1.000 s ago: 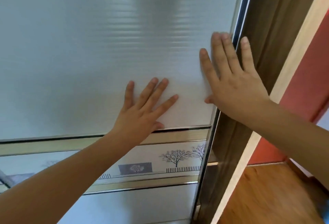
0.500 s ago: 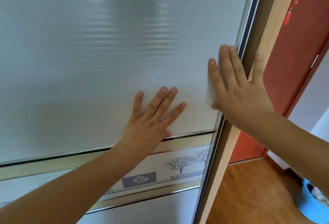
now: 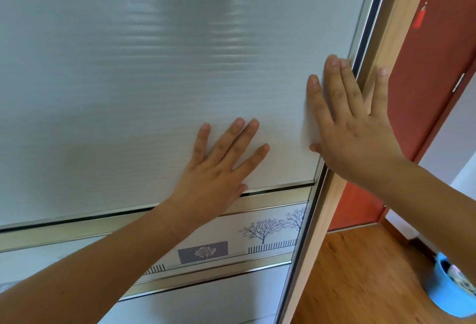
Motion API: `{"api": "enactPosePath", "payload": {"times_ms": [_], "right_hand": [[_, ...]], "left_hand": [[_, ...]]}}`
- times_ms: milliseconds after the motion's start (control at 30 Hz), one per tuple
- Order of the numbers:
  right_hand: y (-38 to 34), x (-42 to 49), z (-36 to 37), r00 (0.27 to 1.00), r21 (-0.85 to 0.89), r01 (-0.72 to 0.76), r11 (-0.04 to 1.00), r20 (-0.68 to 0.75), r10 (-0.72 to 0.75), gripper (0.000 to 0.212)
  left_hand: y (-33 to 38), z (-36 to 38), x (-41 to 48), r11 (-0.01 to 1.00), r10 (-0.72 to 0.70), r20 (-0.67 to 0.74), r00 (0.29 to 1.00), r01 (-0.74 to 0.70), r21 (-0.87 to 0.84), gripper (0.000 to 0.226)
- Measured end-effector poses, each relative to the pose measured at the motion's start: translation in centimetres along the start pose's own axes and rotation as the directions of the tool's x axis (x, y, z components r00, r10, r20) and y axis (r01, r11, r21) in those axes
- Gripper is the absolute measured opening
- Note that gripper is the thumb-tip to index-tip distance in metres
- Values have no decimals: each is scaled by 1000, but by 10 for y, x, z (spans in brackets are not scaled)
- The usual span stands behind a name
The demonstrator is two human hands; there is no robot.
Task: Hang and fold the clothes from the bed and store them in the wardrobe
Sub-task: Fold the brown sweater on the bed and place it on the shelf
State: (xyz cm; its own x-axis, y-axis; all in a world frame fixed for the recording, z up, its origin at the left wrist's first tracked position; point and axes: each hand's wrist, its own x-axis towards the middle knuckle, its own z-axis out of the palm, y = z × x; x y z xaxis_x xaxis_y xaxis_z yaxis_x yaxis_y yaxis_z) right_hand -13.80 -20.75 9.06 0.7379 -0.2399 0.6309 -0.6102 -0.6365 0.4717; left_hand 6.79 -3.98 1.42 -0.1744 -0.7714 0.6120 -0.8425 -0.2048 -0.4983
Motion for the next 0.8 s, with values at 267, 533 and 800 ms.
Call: {"api": "enactPosePath", "payload": {"times_ms": [267, 533, 800], "right_hand": [[-42, -34, -21, 997, 511, -34, 859, 77, -6, 53], [-126, -45, -10, 667, 617, 20, 787, 578, -470, 61], [-223, -28, 7, 599, 707, 218, 672, 447, -664, 56]], "left_hand": [[-19, -56, -71, 808, -203, 245, 948, 303, -505, 37], [-34, -96, -165, 666, -423, 753, 504, 737, -120, 33], [-51, -108, -233, 527, -524, 829, 196, 839, 135, 37]]}}
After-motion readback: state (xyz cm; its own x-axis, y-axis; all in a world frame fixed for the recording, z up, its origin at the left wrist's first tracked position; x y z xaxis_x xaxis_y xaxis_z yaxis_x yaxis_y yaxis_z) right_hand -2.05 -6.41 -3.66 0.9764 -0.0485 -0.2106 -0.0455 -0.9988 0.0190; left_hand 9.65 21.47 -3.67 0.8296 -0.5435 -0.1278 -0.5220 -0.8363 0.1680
